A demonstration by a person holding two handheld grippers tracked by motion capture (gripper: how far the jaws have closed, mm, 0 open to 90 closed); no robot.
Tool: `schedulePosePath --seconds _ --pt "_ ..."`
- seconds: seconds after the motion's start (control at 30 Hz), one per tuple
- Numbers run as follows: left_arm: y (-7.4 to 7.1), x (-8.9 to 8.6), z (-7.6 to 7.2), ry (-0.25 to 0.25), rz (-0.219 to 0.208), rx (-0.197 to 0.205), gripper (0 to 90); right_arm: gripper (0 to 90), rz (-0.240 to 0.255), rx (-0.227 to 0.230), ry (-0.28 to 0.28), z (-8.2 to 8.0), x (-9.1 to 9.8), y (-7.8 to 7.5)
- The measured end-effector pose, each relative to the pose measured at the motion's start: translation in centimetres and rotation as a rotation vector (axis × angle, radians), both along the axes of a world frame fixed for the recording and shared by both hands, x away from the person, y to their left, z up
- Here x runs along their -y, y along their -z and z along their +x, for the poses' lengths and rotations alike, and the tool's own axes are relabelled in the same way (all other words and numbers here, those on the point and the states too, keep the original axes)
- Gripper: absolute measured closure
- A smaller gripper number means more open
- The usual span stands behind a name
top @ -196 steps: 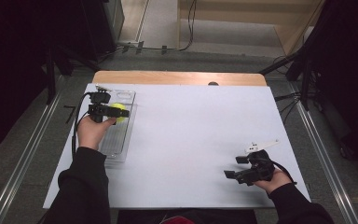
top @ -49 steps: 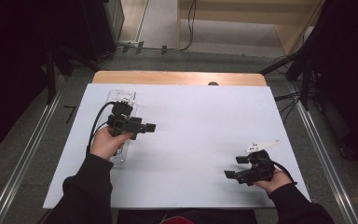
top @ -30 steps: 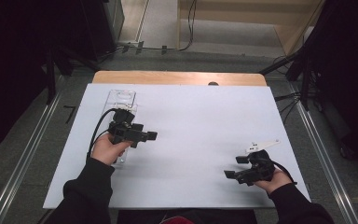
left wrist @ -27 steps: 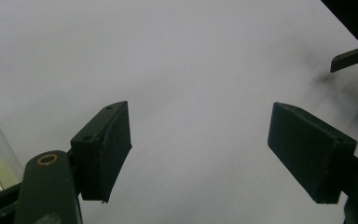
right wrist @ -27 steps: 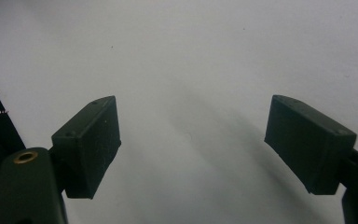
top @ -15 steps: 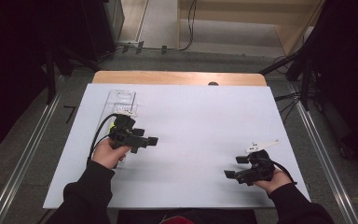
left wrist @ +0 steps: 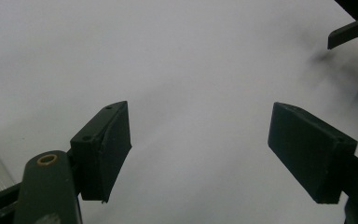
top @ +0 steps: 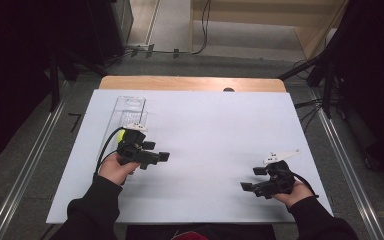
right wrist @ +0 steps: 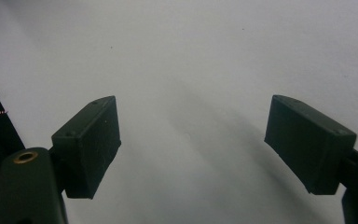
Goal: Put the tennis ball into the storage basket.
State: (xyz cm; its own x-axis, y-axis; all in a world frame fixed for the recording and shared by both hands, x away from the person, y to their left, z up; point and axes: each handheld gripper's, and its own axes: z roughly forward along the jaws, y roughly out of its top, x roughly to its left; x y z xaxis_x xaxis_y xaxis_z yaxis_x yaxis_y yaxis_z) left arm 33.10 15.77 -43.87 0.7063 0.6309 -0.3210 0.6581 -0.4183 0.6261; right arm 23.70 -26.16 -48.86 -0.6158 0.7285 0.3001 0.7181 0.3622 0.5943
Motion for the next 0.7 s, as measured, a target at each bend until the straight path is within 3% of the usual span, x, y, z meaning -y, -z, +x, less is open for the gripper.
schedulePosePath --seconds 0.33,0.43,0.7 --pt "0.5 -0.4 -1.2 0.021 0.011 0.020 21.7 16.0 -0.002 -0.001 0.002 0.0 0.0 0.0" --pt "0.7 -0.5 -1.5 0.045 -0.005 0.017 21.7 16.0 -0.002 -0.001 0.003 0.0 0.0 0.0" --pt "1.0 -0.5 -2.4 0.084 0.018 0.030 21.7 16.0 0.000 0.000 0.006 0.0 0.0 0.0"
